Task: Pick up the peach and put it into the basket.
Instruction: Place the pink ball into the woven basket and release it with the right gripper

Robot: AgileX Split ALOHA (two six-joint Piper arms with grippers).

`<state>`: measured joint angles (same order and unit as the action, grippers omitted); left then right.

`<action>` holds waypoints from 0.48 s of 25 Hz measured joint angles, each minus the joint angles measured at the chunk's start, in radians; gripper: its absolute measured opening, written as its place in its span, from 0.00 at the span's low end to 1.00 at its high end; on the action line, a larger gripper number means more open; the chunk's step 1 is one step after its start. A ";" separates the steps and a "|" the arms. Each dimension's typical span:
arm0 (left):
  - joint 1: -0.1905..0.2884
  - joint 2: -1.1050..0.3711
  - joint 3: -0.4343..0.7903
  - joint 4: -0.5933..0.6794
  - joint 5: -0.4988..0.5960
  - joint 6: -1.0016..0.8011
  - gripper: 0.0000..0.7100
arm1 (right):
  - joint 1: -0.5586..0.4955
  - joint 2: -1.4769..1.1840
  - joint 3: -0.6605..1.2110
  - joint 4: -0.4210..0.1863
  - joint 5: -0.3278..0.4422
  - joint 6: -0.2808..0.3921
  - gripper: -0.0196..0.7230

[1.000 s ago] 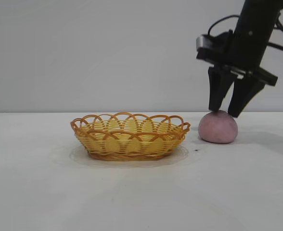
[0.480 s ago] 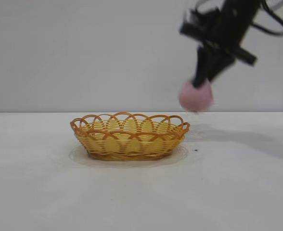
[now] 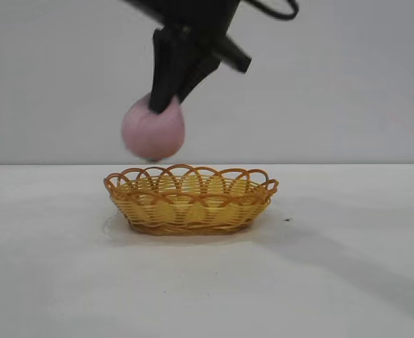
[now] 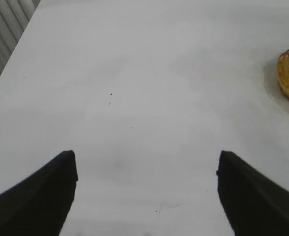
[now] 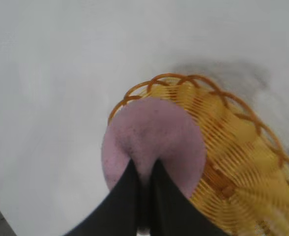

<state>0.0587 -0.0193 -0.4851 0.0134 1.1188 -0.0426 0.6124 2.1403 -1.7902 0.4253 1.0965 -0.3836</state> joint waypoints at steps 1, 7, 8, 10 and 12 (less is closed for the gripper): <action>0.000 0.000 0.000 0.000 0.000 0.000 0.74 | 0.000 0.020 0.000 -0.004 -0.003 0.000 0.03; 0.000 0.000 0.000 0.000 0.000 0.000 0.74 | 0.000 0.105 0.000 -0.070 -0.054 0.000 0.03; 0.000 0.000 0.000 0.000 0.000 0.000 0.74 | 0.000 0.107 0.000 -0.079 -0.061 0.000 0.03; 0.000 0.000 0.000 0.000 0.000 0.000 0.74 | 0.000 0.107 0.000 -0.101 -0.065 0.000 0.03; 0.000 0.000 0.000 0.000 0.000 0.000 0.74 | 0.000 0.107 0.000 -0.116 -0.062 0.001 0.11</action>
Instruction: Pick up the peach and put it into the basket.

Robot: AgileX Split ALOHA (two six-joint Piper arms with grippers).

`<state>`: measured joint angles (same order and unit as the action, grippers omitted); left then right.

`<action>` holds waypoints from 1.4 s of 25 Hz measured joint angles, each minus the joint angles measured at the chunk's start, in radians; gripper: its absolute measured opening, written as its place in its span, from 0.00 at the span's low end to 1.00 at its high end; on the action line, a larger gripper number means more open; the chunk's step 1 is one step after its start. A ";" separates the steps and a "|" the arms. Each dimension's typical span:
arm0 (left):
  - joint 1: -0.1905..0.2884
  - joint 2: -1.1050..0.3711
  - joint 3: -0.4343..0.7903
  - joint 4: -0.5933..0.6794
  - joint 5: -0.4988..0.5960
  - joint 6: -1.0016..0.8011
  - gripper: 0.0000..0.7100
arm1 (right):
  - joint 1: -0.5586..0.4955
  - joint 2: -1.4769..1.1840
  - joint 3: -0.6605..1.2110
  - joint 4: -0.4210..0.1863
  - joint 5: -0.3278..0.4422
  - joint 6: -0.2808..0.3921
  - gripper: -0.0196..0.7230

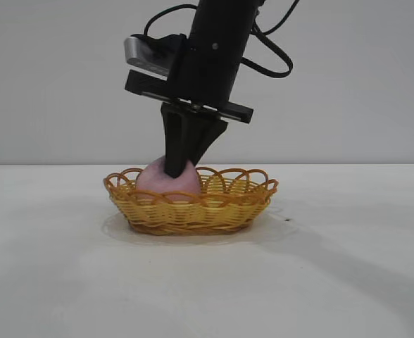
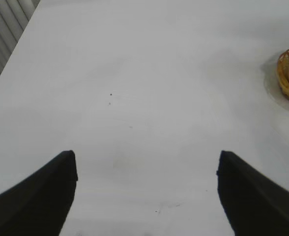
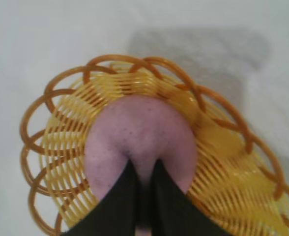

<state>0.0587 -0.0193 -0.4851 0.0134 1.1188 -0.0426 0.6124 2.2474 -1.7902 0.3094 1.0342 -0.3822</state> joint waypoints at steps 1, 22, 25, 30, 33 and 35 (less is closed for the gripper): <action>0.000 0.000 0.000 0.000 0.000 0.000 0.74 | 0.000 0.000 0.000 -0.005 0.009 0.000 0.22; 0.000 0.000 0.000 0.000 0.000 0.000 0.74 | -0.428 -0.206 0.096 0.072 0.184 0.008 0.64; 0.000 0.000 0.000 0.000 0.000 0.000 0.74 | -0.497 -0.206 0.126 -0.002 0.187 0.080 0.54; 0.000 0.000 0.000 0.000 0.000 0.000 0.74 | -0.537 -0.259 0.135 -0.185 0.189 0.188 0.27; 0.000 0.000 0.000 0.000 0.000 0.000 0.74 | -0.537 -0.379 0.149 -0.203 0.157 0.223 0.11; 0.000 0.000 0.000 0.000 0.000 0.000 0.74 | -0.537 -0.497 0.198 -0.203 0.113 0.237 0.03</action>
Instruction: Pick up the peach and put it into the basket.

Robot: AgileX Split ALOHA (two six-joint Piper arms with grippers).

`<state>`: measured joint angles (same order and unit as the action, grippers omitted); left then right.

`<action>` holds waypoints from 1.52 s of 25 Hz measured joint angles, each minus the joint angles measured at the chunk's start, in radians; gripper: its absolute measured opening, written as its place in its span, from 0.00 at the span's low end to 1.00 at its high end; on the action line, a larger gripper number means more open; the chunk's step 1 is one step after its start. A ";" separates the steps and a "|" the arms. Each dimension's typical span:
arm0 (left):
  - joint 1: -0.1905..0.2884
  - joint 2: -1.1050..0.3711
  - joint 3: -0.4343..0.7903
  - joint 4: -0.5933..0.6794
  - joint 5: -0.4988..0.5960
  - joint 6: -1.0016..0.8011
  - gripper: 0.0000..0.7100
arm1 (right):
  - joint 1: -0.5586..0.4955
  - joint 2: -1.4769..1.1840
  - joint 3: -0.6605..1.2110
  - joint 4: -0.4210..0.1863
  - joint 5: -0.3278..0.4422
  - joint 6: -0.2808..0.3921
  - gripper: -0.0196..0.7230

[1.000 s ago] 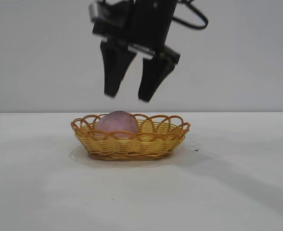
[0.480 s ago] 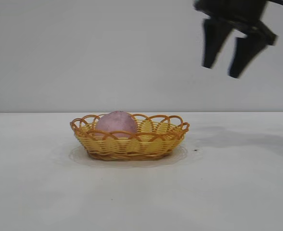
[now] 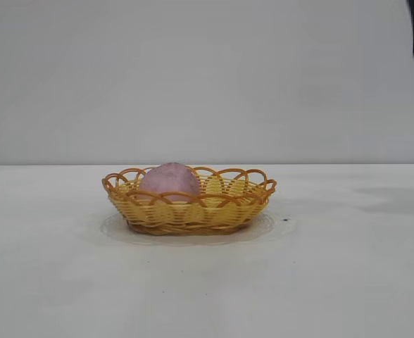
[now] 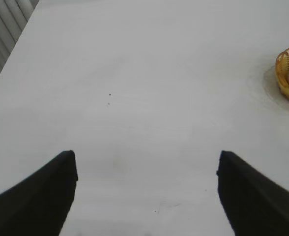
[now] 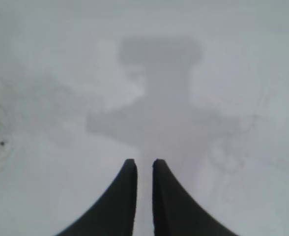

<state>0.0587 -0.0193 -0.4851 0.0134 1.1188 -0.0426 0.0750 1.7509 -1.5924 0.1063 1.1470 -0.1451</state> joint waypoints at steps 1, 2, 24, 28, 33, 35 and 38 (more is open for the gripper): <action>0.000 0.000 0.000 0.000 0.000 0.000 0.74 | 0.000 -0.055 0.039 -0.002 -0.029 0.005 0.03; 0.000 0.000 0.000 0.000 0.000 0.000 0.74 | 0.000 -0.122 0.078 -0.002 -0.052 0.007 0.03; 0.000 0.000 0.000 0.000 0.000 0.000 0.74 | 0.000 -1.285 0.929 -0.058 -0.010 0.119 0.03; 0.000 0.000 0.000 0.000 0.000 0.000 0.74 | 0.000 -1.411 0.996 -0.046 0.032 0.110 0.03; 0.000 0.000 0.000 0.000 0.000 0.000 0.74 | 0.000 -1.551 1.083 -0.014 -0.001 0.103 0.03; 0.000 0.000 0.000 0.000 0.000 0.000 0.74 | 0.000 -1.608 1.100 -0.003 -0.004 0.101 0.03; 0.000 0.000 0.000 0.000 0.000 0.000 0.74 | 0.000 -1.689 1.104 -0.001 -0.005 0.099 0.03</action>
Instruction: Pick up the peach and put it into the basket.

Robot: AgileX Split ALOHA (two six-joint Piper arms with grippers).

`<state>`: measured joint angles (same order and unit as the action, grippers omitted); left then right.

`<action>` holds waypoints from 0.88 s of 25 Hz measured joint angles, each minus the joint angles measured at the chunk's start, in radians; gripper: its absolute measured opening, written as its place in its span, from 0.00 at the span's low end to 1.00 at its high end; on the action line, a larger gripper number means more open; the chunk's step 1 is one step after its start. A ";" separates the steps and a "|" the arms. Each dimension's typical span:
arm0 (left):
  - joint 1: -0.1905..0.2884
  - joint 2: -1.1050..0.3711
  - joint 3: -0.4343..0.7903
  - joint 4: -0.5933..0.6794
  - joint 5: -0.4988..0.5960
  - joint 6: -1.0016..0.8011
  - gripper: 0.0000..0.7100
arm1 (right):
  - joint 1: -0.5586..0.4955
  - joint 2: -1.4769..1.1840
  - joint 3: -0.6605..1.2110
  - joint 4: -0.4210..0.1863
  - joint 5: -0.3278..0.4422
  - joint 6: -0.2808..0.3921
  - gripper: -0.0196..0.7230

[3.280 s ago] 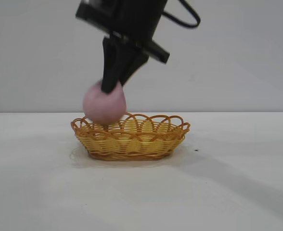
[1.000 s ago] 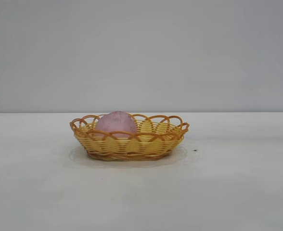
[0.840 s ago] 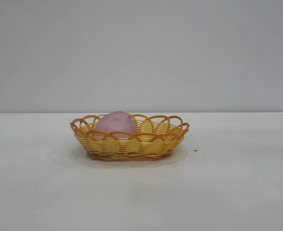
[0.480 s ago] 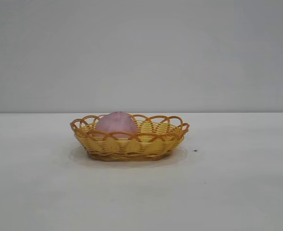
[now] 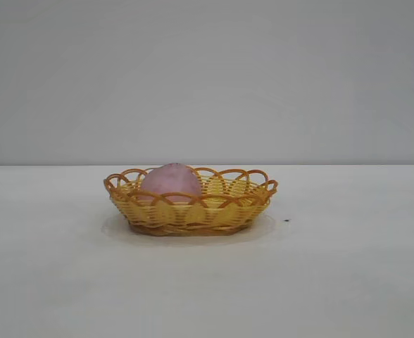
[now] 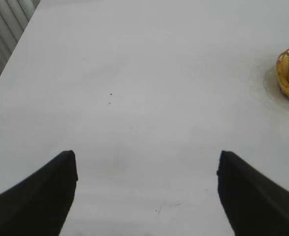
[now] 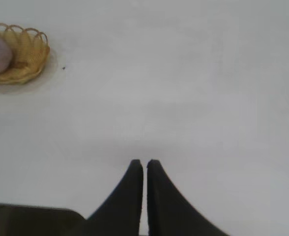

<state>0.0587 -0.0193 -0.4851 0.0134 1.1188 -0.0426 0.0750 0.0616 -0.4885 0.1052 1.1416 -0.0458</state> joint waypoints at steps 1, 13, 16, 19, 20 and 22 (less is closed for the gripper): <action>0.000 0.000 0.000 0.000 0.000 0.000 0.74 | 0.000 -0.029 0.000 0.000 0.000 -0.002 0.03; 0.000 0.000 0.002 0.000 0.000 0.000 0.74 | 0.000 -0.079 0.000 0.002 0.000 -0.003 0.03; 0.000 0.000 0.002 0.000 0.000 0.000 0.74 | 0.000 -0.079 0.000 0.002 0.000 -0.003 0.03; 0.000 0.000 0.002 0.000 0.000 0.000 0.74 | 0.000 -0.079 0.000 0.002 0.000 -0.004 0.03; 0.000 0.000 0.002 0.000 0.000 0.000 0.74 | 0.000 -0.079 0.000 0.002 0.000 -0.004 0.03; 0.000 0.000 0.002 0.000 0.000 0.000 0.74 | 0.000 -0.079 0.000 0.002 0.000 -0.004 0.03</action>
<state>0.0587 -0.0193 -0.4834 0.0134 1.1188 -0.0426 0.0750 -0.0172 -0.4885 0.1071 1.1416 -0.0500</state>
